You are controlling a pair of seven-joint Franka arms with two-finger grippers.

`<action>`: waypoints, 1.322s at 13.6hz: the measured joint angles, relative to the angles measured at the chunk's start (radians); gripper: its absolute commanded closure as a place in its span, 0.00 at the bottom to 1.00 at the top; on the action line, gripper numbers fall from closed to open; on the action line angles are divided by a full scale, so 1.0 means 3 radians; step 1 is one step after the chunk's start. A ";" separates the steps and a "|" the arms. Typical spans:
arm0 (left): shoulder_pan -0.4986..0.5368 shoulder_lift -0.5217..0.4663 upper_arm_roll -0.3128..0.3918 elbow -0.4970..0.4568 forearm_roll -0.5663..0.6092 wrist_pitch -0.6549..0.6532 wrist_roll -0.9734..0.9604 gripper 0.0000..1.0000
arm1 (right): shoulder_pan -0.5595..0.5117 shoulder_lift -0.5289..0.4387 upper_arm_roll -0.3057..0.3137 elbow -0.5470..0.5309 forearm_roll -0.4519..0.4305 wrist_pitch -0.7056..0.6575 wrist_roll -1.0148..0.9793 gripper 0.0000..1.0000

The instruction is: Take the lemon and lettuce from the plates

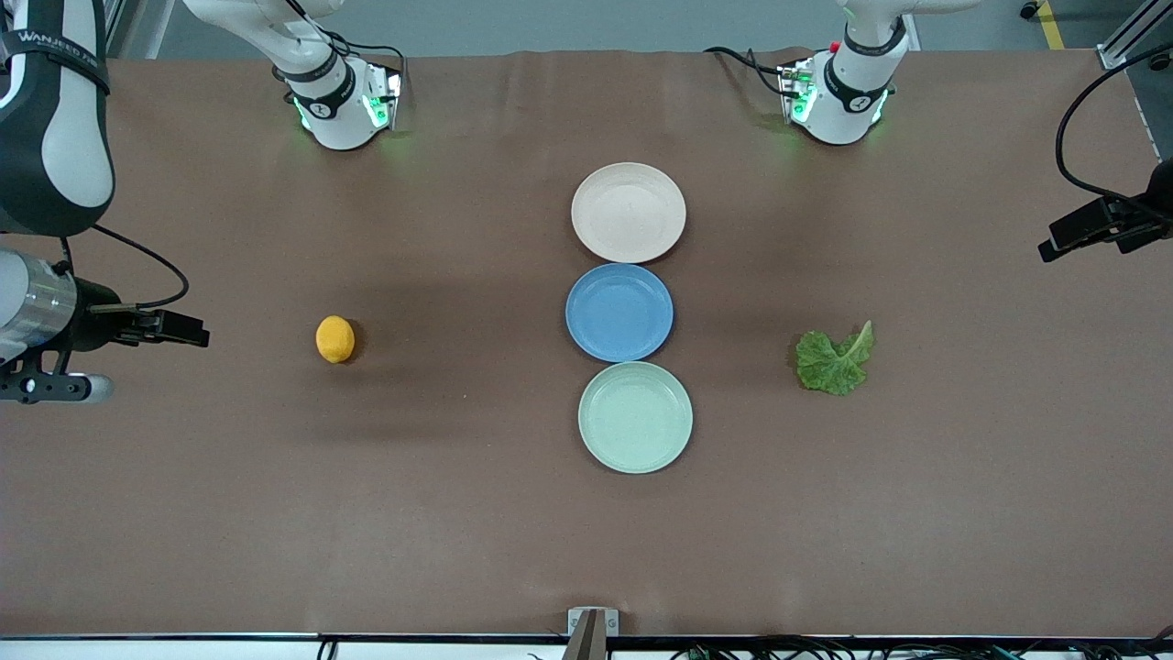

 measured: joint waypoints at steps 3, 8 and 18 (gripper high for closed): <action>-0.0001 0.0000 -0.0002 0.0015 0.0000 0.0000 0.0000 0.00 | 0.0219 0.0000 0.0005 0.0000 -0.0208 -0.0034 0.0011 0.00; -0.0001 0.0000 -0.0001 0.0018 0.0000 0.0000 0.0004 0.00 | 0.0196 0.0000 -0.0044 0.0000 -0.0244 -0.0026 0.0028 0.00; -0.0020 0.0000 -0.0004 0.0062 0.0000 0.0000 0.0006 0.00 | 0.0012 -0.0117 -0.0046 0.0003 -0.0219 -0.0225 -0.0236 0.00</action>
